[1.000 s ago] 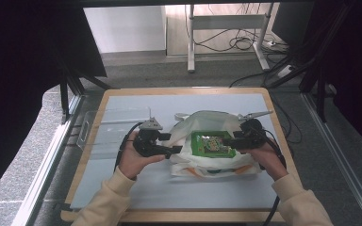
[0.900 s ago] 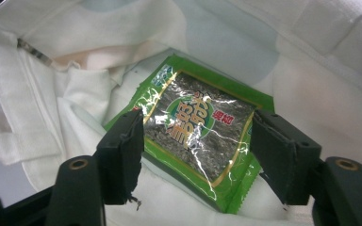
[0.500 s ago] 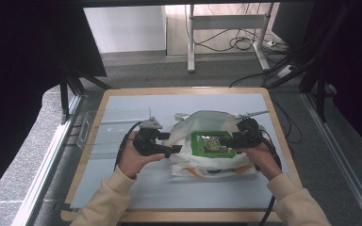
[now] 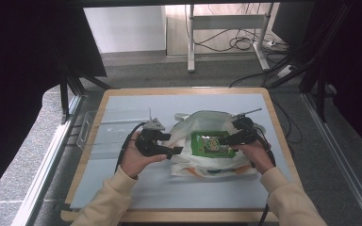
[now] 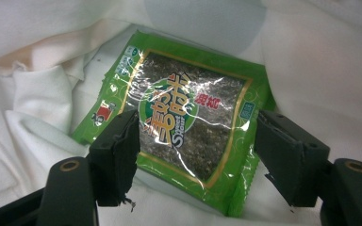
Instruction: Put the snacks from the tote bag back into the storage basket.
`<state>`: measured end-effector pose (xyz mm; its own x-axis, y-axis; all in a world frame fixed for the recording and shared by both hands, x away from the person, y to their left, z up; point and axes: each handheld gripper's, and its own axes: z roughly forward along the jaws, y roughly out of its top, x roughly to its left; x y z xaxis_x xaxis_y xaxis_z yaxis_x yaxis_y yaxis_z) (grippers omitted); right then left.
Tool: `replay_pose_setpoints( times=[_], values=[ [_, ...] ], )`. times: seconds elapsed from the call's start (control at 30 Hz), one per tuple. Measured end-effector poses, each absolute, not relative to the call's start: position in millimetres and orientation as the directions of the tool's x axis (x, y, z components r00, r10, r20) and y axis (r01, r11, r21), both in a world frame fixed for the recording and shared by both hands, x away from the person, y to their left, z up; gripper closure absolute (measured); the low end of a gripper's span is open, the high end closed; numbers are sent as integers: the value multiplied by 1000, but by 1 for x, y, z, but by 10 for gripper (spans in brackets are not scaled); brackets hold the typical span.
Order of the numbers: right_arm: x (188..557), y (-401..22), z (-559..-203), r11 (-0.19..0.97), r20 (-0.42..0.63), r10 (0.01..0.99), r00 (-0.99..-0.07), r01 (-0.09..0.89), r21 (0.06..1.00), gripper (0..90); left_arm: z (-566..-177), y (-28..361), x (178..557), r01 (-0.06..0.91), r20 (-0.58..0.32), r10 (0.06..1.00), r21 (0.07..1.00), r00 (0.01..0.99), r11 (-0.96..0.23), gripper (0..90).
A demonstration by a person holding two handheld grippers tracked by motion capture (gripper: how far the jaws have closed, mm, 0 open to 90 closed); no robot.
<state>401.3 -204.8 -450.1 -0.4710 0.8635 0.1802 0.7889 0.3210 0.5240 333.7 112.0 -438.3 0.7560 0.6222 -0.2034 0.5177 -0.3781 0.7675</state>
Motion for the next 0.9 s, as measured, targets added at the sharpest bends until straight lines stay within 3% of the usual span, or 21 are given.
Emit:
replay_pose_setpoints(
  times=[0.43,0.53,0.77,0.9],
  values=[
    [408,-193,-454,358,157,861,-483,797,487,369,-437,115,334,519,-208,623,770,754,-372,264],
    [409,-192,-452,368,146,859,-490,791,489,450,-438,115,334,518,-206,620,768,757,-376,264],
    [412,-193,-449,402,117,853,-508,784,473,749,-438,114,334,519,-208,619,767,757,-378,264],
    [417,-193,-454,424,106,849,-517,788,446,843,-438,113,334,525,-211,623,763,753,-377,264]
  ],
)
